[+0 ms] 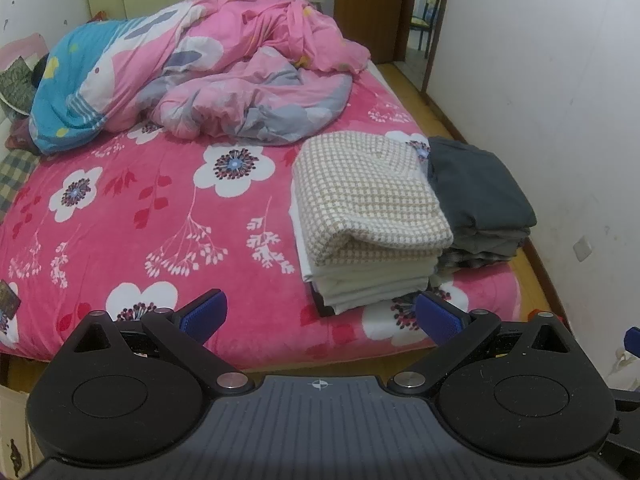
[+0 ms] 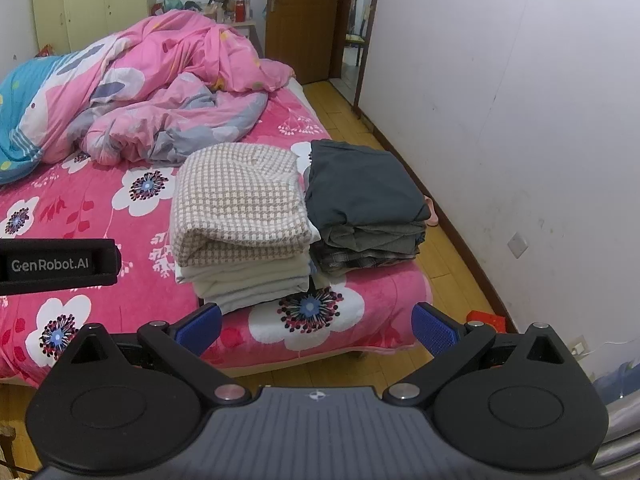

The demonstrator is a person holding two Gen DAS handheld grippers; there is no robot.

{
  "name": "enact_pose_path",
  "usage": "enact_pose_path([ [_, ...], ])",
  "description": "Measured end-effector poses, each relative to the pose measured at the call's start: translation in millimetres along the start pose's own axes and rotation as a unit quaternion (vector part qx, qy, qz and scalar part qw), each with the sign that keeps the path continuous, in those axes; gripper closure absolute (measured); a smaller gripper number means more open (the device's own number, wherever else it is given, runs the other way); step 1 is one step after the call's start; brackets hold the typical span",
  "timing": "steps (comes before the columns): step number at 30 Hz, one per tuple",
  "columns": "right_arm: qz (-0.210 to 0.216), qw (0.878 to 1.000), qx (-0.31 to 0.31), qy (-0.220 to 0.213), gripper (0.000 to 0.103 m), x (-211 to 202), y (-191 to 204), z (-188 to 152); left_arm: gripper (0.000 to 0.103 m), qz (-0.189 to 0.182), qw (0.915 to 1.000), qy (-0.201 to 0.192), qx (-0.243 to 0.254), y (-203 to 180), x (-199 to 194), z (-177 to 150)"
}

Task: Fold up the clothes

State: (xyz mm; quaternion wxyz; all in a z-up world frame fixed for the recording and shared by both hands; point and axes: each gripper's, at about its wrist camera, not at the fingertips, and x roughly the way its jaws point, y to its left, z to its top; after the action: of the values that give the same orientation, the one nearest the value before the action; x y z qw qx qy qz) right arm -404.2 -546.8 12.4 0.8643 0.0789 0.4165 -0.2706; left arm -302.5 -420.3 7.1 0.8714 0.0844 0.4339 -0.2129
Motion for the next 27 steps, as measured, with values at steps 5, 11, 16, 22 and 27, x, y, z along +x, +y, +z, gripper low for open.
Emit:
enact_pose_path([
  [5, -0.001, 1.000, -0.003, -0.001, 0.000, -1.5, 1.1, 0.3, 0.001, -0.001, 1.0000, 0.001, -0.001, 0.4, -0.3, 1.0],
  [11, -0.001, 1.000, -0.006, -0.002, 0.000, -1.3, 0.9, 0.9, 0.001, -0.002, 1.0000, 0.001, -0.004, 1.5, -0.5, 0.8],
  [16, -0.001, 1.000, -0.010, -0.002, 0.000, -2.4, 2.2, 0.9, 0.001, -0.002, 1.0000, 0.003, -0.007, 2.0, 0.1, 1.1],
  [22, -0.001, 1.000, -0.013, -0.002, 0.000, -2.9, 3.4, 1.2, 0.001, -0.002, 0.9999, 0.005, -0.010, 4.4, 0.7, 0.9],
  [27, -0.001, 1.000, -0.015, -0.002, 0.000, -3.0, 5.5, 2.2, 0.001, -0.002, 0.9999, 0.008, -0.012, 6.4, 1.7, 0.5],
])
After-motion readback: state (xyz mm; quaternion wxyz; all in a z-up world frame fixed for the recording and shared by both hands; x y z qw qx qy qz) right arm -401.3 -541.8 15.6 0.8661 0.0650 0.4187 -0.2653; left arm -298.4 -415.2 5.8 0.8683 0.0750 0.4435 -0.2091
